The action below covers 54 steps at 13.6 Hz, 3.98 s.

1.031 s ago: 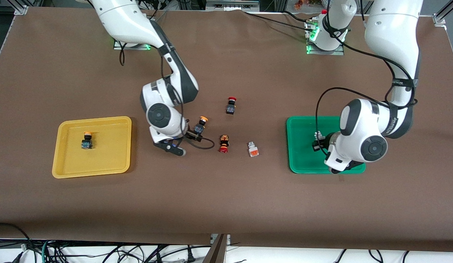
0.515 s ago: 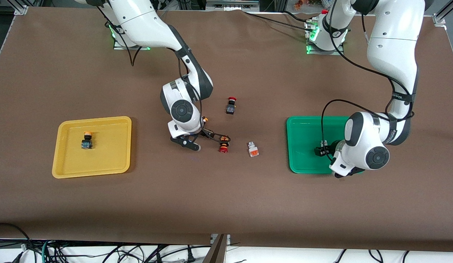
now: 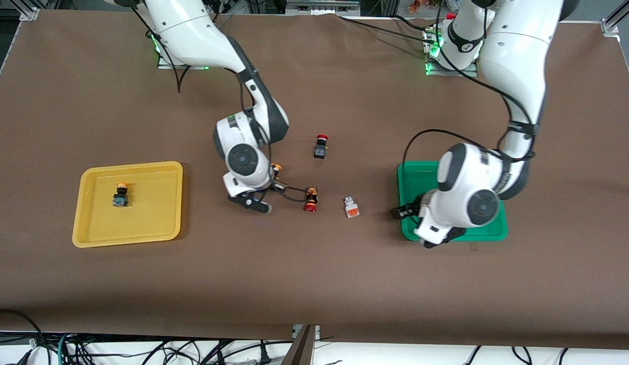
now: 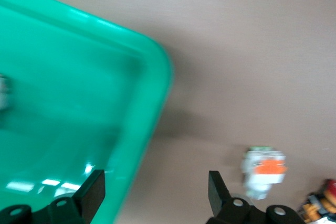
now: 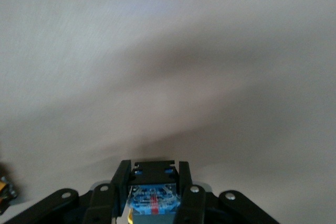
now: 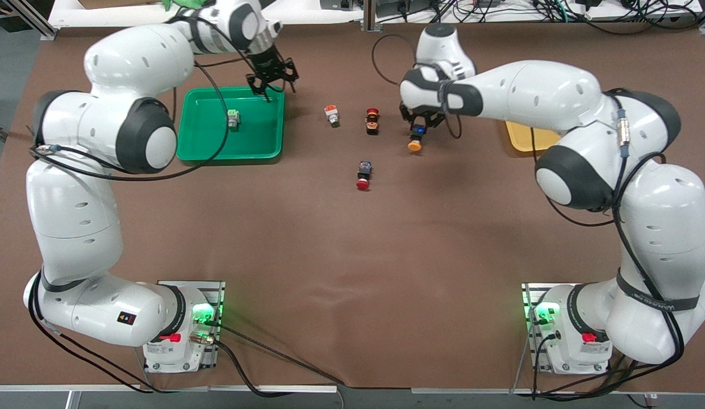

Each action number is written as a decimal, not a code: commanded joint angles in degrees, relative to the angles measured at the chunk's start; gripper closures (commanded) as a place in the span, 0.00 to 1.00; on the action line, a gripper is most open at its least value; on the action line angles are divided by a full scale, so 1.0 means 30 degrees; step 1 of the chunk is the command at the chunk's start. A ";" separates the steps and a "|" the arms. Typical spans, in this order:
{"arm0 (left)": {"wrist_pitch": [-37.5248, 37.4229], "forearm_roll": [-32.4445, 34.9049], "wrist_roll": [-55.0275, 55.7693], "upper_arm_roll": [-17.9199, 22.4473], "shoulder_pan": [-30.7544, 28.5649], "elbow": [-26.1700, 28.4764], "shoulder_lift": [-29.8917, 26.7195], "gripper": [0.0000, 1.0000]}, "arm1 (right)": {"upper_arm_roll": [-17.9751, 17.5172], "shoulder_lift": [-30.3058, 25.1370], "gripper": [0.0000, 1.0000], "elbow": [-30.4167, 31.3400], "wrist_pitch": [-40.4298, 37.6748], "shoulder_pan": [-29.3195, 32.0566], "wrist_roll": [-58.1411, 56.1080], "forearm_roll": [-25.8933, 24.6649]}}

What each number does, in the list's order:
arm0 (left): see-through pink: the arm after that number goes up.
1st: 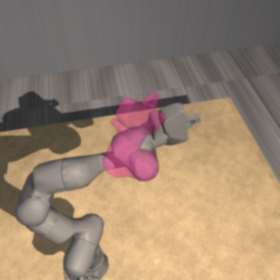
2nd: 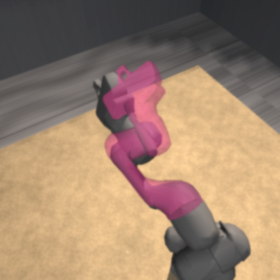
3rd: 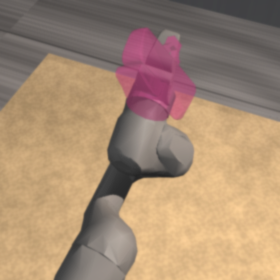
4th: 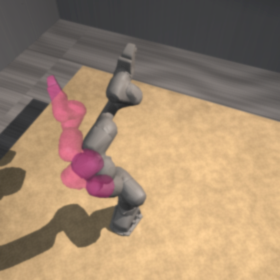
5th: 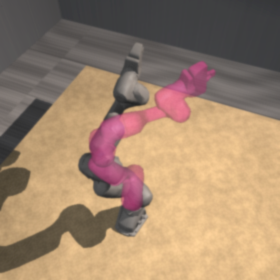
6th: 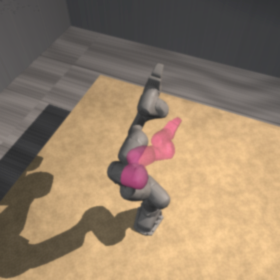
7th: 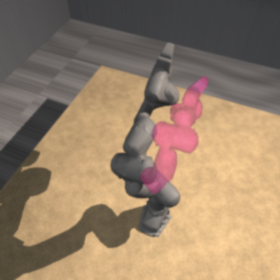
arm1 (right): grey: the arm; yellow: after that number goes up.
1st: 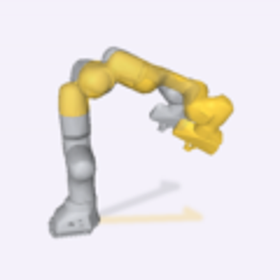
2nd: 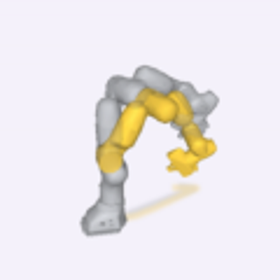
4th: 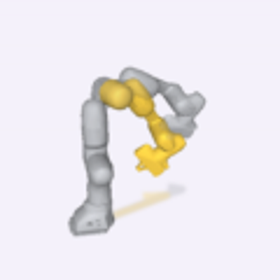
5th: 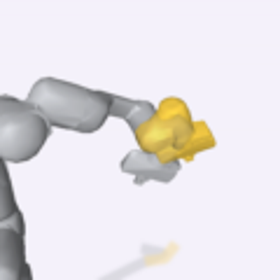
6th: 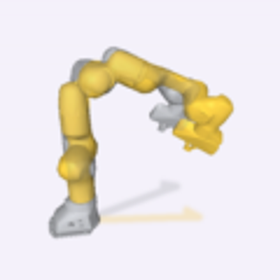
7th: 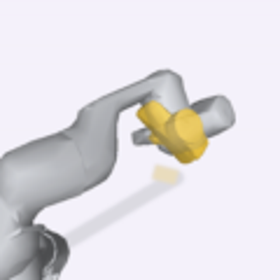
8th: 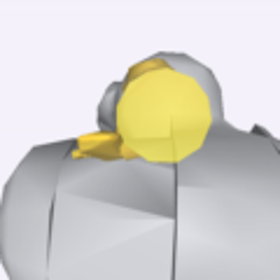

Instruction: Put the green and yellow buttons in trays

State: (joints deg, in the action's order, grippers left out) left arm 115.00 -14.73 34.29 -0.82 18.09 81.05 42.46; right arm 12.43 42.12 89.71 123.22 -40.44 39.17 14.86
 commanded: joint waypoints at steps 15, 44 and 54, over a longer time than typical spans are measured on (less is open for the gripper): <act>0.4060 0.1921 0.5973 0.0362 0.4106 -0.3375 0.4305 0.24 | 0.3415 -0.2493 0.00 -0.1151 -0.5462 0.6772 -1.6454 0.0234; -0.4154 0.3767 -0.7408 0.0509 -0.2218 0.2284 -0.5180 0.00 | -0.2882 -1.2400 0.00 -0.2509 -1.4267 1.2280 -1.2645 -0.5363; -0.8332 0.5847 -1.1195 0.0860 -0.3657 0.1810 -1.1777 0.00 | -0.2882 -1.2283 0.00 -0.2655 -1.4063 1.2251 -1.2645 -0.5392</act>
State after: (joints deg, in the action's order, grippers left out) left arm 90.10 1.72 2.57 2.08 7.64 85.07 8.83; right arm 4.39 5.55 81.79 80.66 -4.21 1.62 -0.52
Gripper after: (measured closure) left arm 0.000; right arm 0.000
